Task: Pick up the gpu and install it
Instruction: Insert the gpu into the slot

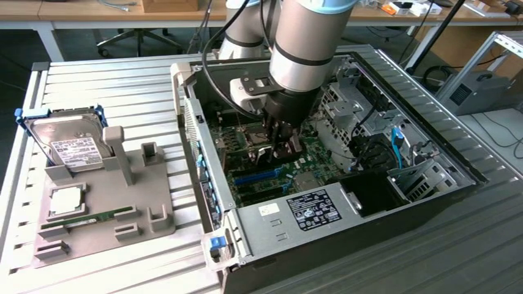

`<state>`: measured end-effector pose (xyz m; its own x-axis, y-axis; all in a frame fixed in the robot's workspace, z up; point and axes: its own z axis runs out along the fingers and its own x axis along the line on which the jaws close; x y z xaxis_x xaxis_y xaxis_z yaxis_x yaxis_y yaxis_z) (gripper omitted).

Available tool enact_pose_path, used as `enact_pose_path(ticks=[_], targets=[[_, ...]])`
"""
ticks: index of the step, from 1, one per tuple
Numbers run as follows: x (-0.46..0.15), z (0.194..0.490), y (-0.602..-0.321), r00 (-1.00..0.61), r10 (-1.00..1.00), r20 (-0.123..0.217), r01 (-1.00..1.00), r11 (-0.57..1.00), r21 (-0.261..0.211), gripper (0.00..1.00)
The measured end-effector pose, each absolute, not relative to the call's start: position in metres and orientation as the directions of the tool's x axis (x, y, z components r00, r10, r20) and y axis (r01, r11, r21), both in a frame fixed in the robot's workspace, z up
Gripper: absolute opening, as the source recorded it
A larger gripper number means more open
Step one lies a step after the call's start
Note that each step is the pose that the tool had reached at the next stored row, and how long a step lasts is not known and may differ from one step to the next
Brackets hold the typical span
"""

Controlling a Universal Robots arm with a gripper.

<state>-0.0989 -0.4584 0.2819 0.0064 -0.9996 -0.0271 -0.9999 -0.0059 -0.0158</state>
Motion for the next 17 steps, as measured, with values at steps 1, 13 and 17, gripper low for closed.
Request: enact_pose_path(ticks=[1, 13, 17], targets=[[-0.0992, 0.2818, -0.4584, 0.006, -1.0, -0.027, -1.0, -0.006, -0.016, 0.27], [-0.1022, 0.2819, -0.4584, 0.006, -1.0, -0.027, -1.0, -0.006, -0.016, 0.27], [-0.1043, 0.2819, -0.4584, 0.006, -1.0, -0.027, -1.0, -0.006, -0.016, 0.27]])
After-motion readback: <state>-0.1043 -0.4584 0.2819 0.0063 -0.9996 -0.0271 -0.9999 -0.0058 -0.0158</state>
